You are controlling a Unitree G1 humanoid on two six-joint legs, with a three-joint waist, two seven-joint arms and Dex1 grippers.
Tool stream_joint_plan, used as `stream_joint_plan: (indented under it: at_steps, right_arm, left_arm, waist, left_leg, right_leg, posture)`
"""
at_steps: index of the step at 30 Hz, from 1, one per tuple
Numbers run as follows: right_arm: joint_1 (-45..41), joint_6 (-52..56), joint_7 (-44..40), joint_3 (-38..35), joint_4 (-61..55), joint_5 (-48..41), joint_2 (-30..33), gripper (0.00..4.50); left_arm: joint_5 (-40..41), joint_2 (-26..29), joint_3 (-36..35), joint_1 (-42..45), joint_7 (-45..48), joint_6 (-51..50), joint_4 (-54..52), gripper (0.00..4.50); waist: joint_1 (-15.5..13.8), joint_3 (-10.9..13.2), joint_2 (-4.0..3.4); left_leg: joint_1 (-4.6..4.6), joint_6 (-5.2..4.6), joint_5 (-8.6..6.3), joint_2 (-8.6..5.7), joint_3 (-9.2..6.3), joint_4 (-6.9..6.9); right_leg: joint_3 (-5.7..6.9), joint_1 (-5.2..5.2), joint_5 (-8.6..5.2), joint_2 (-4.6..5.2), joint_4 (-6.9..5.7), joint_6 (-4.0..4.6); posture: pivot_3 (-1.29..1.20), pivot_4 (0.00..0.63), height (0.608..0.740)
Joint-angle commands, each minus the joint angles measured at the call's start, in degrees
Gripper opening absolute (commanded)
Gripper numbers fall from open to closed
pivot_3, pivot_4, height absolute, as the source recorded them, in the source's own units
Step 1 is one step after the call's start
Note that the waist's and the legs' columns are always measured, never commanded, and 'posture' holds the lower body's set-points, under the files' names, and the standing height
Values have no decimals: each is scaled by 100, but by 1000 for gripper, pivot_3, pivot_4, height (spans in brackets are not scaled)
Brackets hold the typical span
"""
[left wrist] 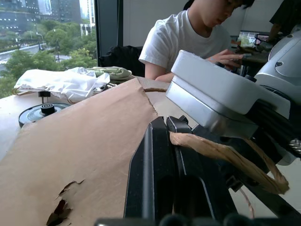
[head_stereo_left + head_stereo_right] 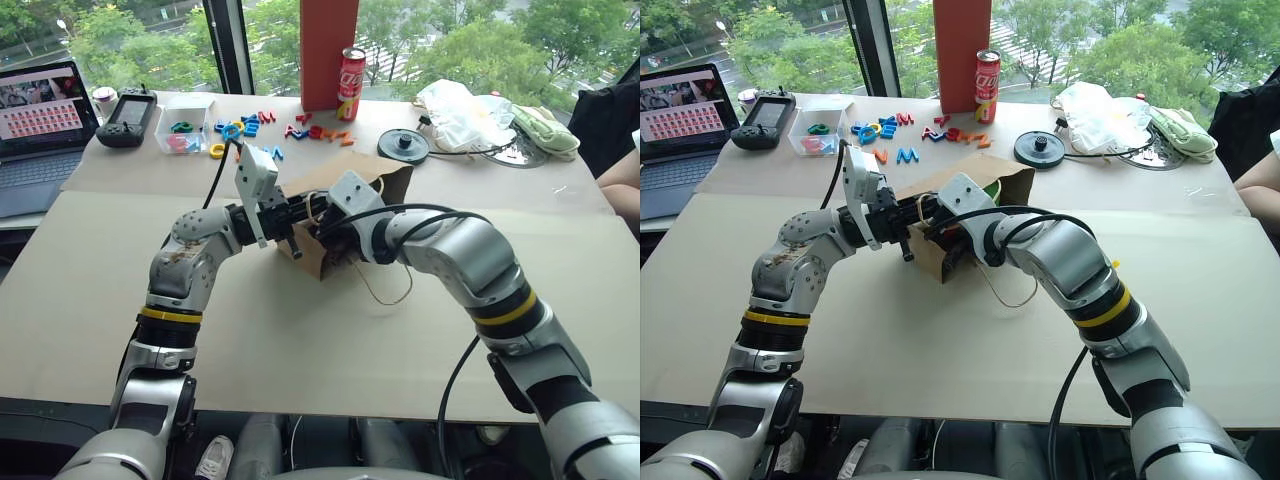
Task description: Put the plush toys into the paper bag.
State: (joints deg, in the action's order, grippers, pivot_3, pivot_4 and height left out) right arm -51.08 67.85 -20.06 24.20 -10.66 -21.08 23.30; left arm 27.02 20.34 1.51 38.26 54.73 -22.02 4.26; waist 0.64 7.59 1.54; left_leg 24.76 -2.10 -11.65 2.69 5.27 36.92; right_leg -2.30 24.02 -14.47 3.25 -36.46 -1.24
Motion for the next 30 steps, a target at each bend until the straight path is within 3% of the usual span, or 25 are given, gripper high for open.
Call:
stream_joint_plan:
  at_steps: [1,3,10,17,21,30]
  right_arm:
    - [12,-292,133,-333,25,220,-221,751]
    - [103,-248,90,-479,-43,167,-309,1251]
    - [358,147,-73,-1037,-609,-64,-308,3676]
    - [1039,681,-374,-1709,-1597,-413,444,3676]
    - [1588,714,-350,-1591,-1777,-342,679,3676]
    - [2190,553,-54,-1150,-1589,-100,292,3676]
  left_arm:
    - [49,4,-3,59,21,15,-236,0]
    - [45,11,-8,49,15,18,-241,0]
    - [20,26,-15,30,6,48,-226,0]
    - [0,78,-47,34,21,87,-167,0]
    - [-4,92,-59,38,13,94,-156,0]
    - [7,155,-82,68,8,60,-181,0]
  waist:
    - [7,0,0]
    - [7,0,0]
    - [8,0,-1]
    - [-10,0,-1]
    - [10,0,-1]
    - [25,0,-1]
  left_leg:
    - [0,0,0,-1,0,1]
    - [-1,0,0,0,0,1]
    - [-3,5,3,1,0,2]
    - [-2,4,3,0,-1,1]
    - [-4,4,3,0,-3,1]
    - [-16,4,7,-1,-1,4]
  right_leg:
    - [-1,5,0,1,-20,0]
    - [-1,7,0,-1,-25,0]
    - [-1,6,0,-1,-31,0]
    - [0,3,0,6,-26,0]
    - [0,2,0,-1,-27,1]
    - [-11,6,-2,-6,-22,3]
  posture:
    - [0,150,739]
    - [0,150,739]
    - [0,150,739]
    - [0,150,739]
    - [0,150,739]
    - [0,150,739]
